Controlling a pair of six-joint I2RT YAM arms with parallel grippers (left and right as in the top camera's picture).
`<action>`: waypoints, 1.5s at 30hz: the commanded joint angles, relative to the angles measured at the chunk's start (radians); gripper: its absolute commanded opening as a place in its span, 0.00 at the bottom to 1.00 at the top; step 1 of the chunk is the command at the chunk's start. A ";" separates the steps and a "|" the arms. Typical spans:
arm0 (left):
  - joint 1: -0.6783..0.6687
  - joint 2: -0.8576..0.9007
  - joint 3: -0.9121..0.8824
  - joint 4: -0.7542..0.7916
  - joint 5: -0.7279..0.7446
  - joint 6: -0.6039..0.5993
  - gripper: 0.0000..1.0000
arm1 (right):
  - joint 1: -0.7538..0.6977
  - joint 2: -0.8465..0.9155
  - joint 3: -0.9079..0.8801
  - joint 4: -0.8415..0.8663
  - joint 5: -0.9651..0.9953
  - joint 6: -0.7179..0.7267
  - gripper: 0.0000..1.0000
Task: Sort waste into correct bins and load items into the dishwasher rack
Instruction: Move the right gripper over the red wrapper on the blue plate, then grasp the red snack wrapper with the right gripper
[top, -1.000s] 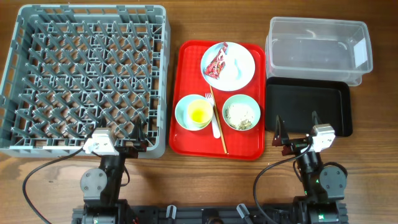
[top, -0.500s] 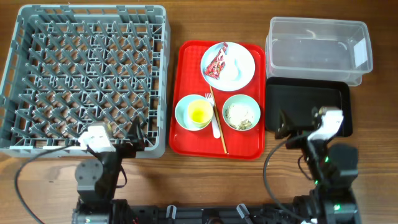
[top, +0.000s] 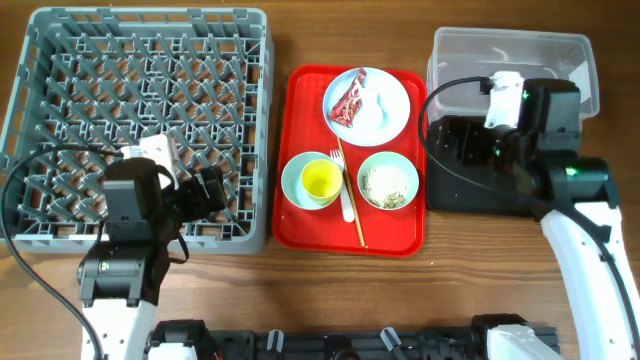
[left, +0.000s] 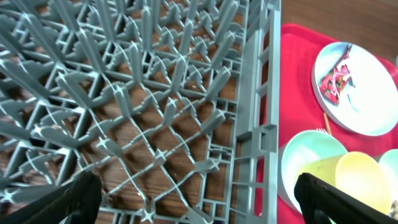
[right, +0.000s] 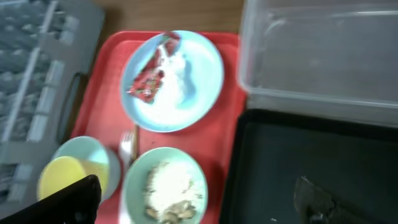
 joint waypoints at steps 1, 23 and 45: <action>-0.005 0.009 0.018 -0.001 0.027 -0.006 1.00 | 0.004 0.008 0.025 0.015 -0.091 -0.021 1.00; -0.005 0.010 0.018 0.010 0.027 -0.006 1.00 | 0.301 0.734 0.623 -0.139 0.249 0.049 0.98; -0.005 0.010 0.018 -0.013 0.027 -0.005 1.00 | 0.302 1.013 0.590 -0.080 0.242 0.179 0.18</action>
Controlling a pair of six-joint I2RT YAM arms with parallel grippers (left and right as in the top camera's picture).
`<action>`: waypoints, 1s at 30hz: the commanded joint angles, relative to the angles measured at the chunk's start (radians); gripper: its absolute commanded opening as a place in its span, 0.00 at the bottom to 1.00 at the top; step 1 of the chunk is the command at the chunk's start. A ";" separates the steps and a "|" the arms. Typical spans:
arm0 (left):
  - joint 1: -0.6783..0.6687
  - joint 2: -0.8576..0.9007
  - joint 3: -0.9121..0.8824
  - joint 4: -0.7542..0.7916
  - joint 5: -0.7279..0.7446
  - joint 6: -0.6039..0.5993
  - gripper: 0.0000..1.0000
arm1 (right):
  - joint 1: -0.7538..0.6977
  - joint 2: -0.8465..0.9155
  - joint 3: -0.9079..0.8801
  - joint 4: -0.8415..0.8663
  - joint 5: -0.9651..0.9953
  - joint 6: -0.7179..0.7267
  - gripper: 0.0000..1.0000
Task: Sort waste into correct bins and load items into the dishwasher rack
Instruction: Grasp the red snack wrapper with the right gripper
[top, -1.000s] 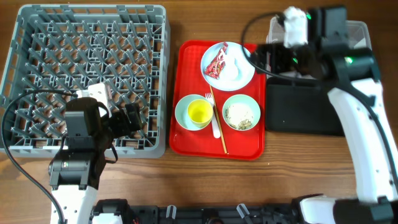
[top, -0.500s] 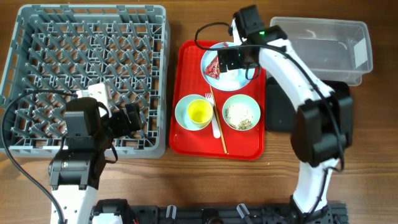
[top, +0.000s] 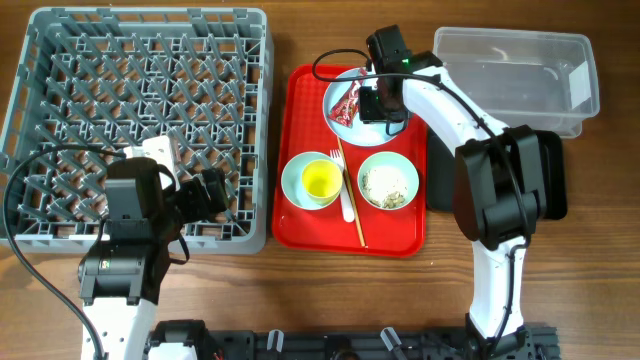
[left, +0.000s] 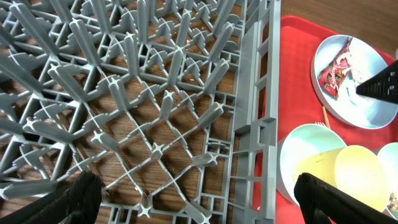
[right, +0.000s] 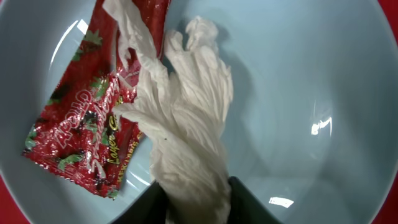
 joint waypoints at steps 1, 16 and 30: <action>-0.005 0.003 0.018 0.001 0.012 -0.005 1.00 | 0.004 0.014 -0.024 -0.020 0.014 0.010 0.10; -0.005 0.003 0.018 0.002 0.012 -0.005 1.00 | -0.265 -0.285 0.129 -0.193 0.134 0.079 0.17; -0.005 0.003 0.018 0.001 0.012 -0.005 1.00 | -0.059 -0.257 0.120 -0.076 0.025 0.132 0.87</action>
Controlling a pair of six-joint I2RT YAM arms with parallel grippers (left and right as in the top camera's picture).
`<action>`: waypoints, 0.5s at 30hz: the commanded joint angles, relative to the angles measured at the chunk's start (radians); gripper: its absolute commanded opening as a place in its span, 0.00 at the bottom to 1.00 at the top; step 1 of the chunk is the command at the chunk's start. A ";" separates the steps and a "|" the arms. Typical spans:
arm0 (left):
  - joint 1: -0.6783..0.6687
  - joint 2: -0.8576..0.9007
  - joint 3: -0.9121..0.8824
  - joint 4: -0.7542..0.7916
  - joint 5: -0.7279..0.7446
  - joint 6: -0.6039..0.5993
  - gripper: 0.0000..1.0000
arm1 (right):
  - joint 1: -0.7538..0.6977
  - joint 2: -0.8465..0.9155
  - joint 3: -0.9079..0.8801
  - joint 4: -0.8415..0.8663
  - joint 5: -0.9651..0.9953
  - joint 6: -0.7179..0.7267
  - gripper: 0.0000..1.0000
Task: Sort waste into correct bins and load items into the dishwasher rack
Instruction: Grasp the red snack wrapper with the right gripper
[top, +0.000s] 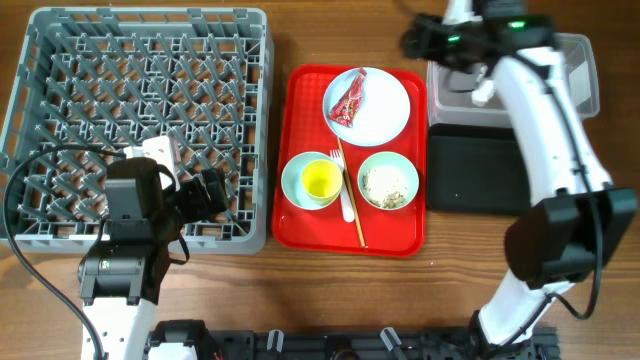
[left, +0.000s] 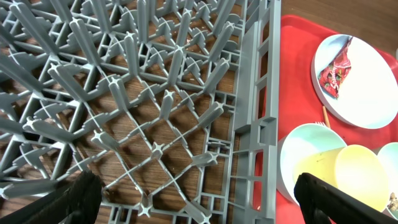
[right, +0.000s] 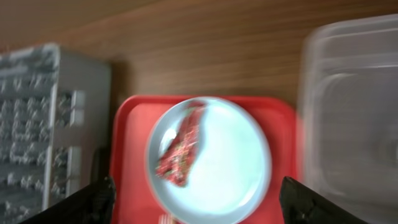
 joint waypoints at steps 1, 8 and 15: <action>-0.005 0.003 0.018 0.003 0.012 -0.005 1.00 | 0.137 0.051 -0.013 -0.001 0.243 0.105 0.88; -0.005 0.003 0.018 0.002 0.012 -0.005 1.00 | 0.255 0.203 -0.013 0.093 0.306 0.216 0.89; -0.005 0.003 0.018 -0.019 0.012 -0.005 1.00 | 0.257 0.355 -0.013 0.153 0.305 0.319 0.80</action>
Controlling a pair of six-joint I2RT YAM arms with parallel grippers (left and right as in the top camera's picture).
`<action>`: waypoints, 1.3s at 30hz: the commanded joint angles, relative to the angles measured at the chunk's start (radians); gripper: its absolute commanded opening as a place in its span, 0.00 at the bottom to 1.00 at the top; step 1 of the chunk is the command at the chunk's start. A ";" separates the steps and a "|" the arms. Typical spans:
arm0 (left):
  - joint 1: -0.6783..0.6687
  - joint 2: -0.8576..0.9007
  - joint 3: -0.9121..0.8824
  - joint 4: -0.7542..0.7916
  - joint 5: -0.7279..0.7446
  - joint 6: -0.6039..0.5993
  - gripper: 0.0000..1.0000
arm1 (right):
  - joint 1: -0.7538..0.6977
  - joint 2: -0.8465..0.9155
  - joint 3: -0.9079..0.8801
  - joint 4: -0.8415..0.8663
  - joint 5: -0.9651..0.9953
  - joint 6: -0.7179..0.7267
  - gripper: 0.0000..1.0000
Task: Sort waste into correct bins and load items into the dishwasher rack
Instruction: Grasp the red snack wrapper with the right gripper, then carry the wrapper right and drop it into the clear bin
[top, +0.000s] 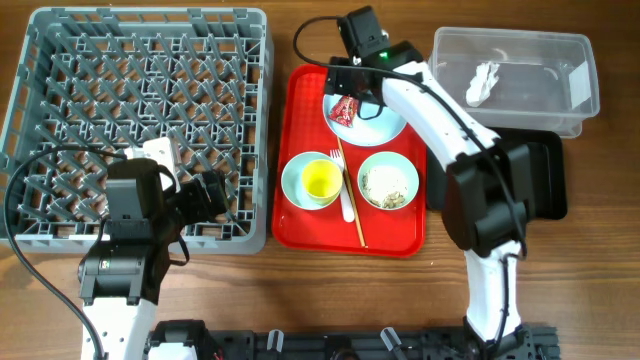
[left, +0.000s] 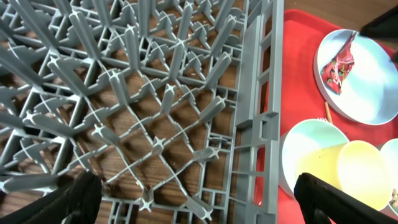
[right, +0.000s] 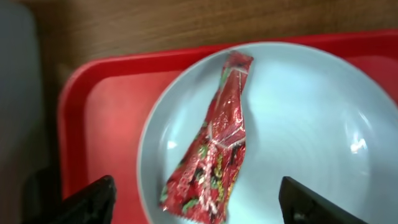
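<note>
A red snack wrapper lies on the left side of the pale blue plate, which sits at the back of the red tray. My right gripper hovers just above the wrapper, open and holding nothing. A crumpled white napkin lies in the clear bin. My left gripper is open over the grey dish rack, near its right wall. Also on the tray are a yellow cup standing in a bowl and a bowl of food scraps.
A black bin sits in front of the clear bin, partly hidden by my right arm. A white fork and a chopstick lie between the two bowls. The rack fills the table's left side.
My right gripper was open high up by the clear bin's left end. It is now low over the left side of the plate, right above the wrapper. The left arm has not moved.
My right gripper was open over the black bin while the napkin and wrapper lay on the plate. Then it was shut on the napkin. Then it was open by the clear bin, the plate holding only the wrapper. Now the napkin lies in the clear bin.
</note>
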 joint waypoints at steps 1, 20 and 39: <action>-0.005 0.003 0.018 -0.001 0.012 -0.005 1.00 | 0.000 0.074 -0.012 0.019 0.026 0.060 0.79; -0.005 0.003 0.018 -0.001 0.012 -0.005 1.00 | -0.024 0.037 -0.007 -0.162 -0.045 -0.045 0.04; -0.005 0.003 0.018 -0.001 0.012 -0.005 1.00 | -0.460 -0.314 -0.009 -0.208 -0.239 -0.223 1.00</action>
